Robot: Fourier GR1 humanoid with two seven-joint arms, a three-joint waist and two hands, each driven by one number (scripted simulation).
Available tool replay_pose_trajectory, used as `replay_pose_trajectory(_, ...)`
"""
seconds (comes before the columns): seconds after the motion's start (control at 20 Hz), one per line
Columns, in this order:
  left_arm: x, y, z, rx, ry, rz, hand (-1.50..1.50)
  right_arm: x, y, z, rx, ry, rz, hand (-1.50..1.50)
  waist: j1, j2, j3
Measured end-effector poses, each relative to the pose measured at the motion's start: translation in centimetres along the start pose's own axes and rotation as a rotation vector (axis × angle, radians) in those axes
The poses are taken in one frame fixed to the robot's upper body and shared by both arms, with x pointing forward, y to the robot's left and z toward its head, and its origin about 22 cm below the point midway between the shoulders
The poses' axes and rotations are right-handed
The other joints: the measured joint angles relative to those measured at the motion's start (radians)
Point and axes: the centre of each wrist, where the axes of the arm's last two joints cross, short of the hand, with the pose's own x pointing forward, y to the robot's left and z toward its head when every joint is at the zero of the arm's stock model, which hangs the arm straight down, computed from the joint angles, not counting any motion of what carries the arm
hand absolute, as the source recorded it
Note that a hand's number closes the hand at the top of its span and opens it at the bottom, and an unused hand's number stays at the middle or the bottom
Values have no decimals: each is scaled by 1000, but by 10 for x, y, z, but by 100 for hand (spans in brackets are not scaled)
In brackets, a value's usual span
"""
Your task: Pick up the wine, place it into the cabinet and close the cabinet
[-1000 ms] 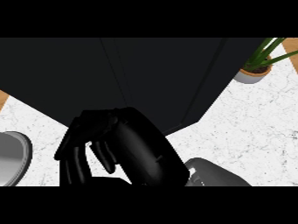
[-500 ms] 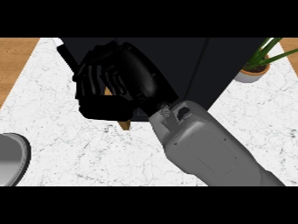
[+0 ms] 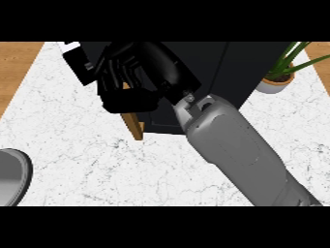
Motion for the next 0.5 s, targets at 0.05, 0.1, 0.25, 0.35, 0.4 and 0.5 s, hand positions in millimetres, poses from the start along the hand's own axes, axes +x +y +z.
replay_pose_trajectory(0.05, -2, -4, -2, -1, 1, 3, -150, -1, -1, -1, 9, -3, -1, 150, 1, -1, -1)
replay_pose_trajectory(0.1, -6, -5, -2, 1, 5, 8, -150, -3, -2, -1, 17, -14, 7, 150, 1, -3, -3)
replay_pose_trajectory(0.25, -15, -13, -4, 5, 4, 11, -150, -6, -5, -2, 30, -31, 20, 150, 4, -5, -7)
replay_pose_trajectory(0.35, -19, -17, -7, 11, 3, 12, -150, -8, -7, -3, 44, -41, 27, 150, 4, -6, -9)
replay_pose_trajectory(0.4, -20, -17, -9, 14, 1, 11, -150, -8, -9, -4, 51, -44, 26, 150, 4, -6, -11)
replay_pose_trajectory(0.5, -24, -19, -12, 17, -2, 15, -150, -10, -10, -4, 57, -57, 33, 150, 5, -7, -12)
